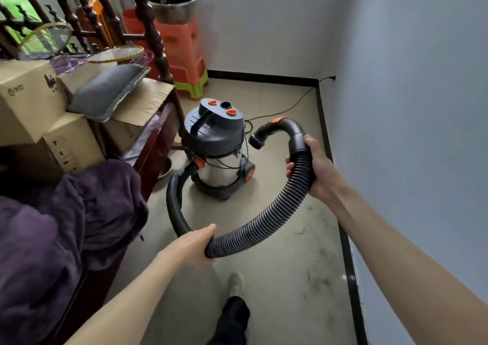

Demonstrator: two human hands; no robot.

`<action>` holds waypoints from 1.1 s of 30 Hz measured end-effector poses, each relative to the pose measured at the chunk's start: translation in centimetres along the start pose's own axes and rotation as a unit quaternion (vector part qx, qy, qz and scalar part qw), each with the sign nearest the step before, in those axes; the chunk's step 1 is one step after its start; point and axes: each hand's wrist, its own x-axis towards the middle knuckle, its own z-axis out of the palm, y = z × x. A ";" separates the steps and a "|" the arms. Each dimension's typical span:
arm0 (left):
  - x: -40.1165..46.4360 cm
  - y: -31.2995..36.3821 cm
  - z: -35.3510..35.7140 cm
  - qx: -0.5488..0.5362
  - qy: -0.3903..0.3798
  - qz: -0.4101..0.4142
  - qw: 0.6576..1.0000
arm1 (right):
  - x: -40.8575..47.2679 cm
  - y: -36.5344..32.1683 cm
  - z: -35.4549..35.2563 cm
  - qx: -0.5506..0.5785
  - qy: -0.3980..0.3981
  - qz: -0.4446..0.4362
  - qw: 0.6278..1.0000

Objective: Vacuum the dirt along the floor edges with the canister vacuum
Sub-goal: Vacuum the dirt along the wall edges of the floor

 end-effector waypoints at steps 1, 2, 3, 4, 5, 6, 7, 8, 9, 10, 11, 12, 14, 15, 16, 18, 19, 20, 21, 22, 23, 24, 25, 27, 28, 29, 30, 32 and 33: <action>-0.6 0.5 0.7 0.008 -0.009 0.001 1.000 | -1.3 0.6 -0.8 -0.005 0.004 0.001 1.000; -1.2 0.9 1.2 0.017 -0.011 0.005 1.000 | -2.5 1.1 -1.5 -0.010 0.007 0.001 1.000; -1.8 1.1 1.4 0.026 -0.012 0.011 1.000 | -3.7 1.6 -2.2 -0.013 0.009 0.002 1.000; -2.4 1.1 1.6 0.034 -0.014 0.018 0.999 | -4.8 1.9 -2.7 -0.009 0.009 0.005 1.000; -2.9 1.0 1.7 0.044 -0.018 0.027 0.999 | -5.7 2.3 -3.1 0.000 0.012 0.008 1.000; -3.5 0.8 1.8 0.053 -0.021 0.038 0.998 | -6.7 2.6 -3.5 0.010 0.016 0.008 1.000; -4.2 0.4 2.0 0.062 -0.024 0.045 0.997 | -7.6 3.0 -3.7 0.019 0.017 0.005 1.000; -4.9 0.1 2.1 0.063 -0.023 0.047 0.997 | -8.5 3.4 -3.7 0.026 0.018 0.002 1.000; -5.7 -0.2 2.2 0.058 -0.021 0.042 0.997 | -9.4 3.8 -3.5 0.032 0.017 -0.003 0.999; -6.6 -0.5 2.4 0.052 -0.015 0.036 0.998 | -10.3 4.3 -3.4 0.038 0.019 -0.007 0.999; -7.5 -0.7 2.5 0.050 -0.005 0.031 0.998 | -11.1 4.8 -3.3 0.046 0.019 -0.011 0.999; -8.5 -0.8 2.7 0.058 0.009 0.030 0.998 | -11.8 5.4 -3.1 0.054 0.020 -0.017 0.998; -10.8 -0.9 3.5 0.094 0.029 0.035 0.995 | -13.1 6.6 -2.6 0.062 0.023 -0.031 0.997; -12.1 -1.0 4.2 0.116 0.032 0.038 0.992 | -13.8 7.4 -2.3 0.062 0.023 -0.039 0.997; -13.4 -1.1 5.3 0.138 0.029 0.041 0.989 | -14.4 8.4 -1.9 0.060 0.023 -0.044 0.997; -16.3 -1.3 7.9 0.159 0.018 0.044 0.986 | -15.7 10.7 -1.0 0.045 0.025 -0.046 0.998; -17.7 -1.4 9.1 0.157 0.012 0.045 0.987 | -16.4 12.0 -0.5 0.032 0.028 -0.043 0.998; -19.1 -1.6 10.4 0.155 0.003 0.043 0.987 | -17.0 13.4 -0.2 0.019 0.030 -0.039 0.999; -20.4 -1.9 11.7 0.152 -0.004 0.041 0.988 | -17.6 14.8 0.2 0.006 0.030 -0.034 0.999; -21.6 -2.1 12.7 0.145 -0.003 0.040 0.989 | -18.2 16.2 0.5 -0.004 0.028 -0.027 0.999; -22.7 -2.3 13.7 0.142 0.001 0.042 0.989 | -18.9 17.5 0.6 -0.013 0.026 -0.020 0.999; -23.8 -2.4 14.6 0.136 0.006 0.047 0.990 | -19.6 18.7 0.7 -0.023 0.024 -0.014 0.999; -24.7 -2.5 15.3 0.142 -0.001 0.056 0.988 | -20.3 19.7 0.8 -0.033 0.023 -0.009 0.999; -26.3 -2.6 16.6 0.158 -0.009 0.081 0.984 | -21.9 21.3 0.7 -0.043 0.014 -0.003 0.999; -26.9 -2.7 17.5 0.159 -0.002 0.080 0.984 | -22.7 22.0 0.5 -0.041 0.006 0.001 0.999; -27.5 -2.6 18.4 0.152 0.005 0.077 0.985 | -23.6 22.6 0.3 -0.036 -0.001 0.005 0.999; -28.1 -2.4 19.3 0.144 0.009 0.074 0.987 | -24.3 23.1 -0.1 -0.030 -0.006 0.007 1.000; -29.2 -1.1 20.7 0.120 0.004 0.048 0.992 | -26.0 23.7 -1.0 -0.016 -0.006 0.004 1.000; -29.7 -0.3 21.4 0.122 -0.004 0.037 0.992 | -26.8 23.9 -1.5 -0.009 -0.002 0.002 1.000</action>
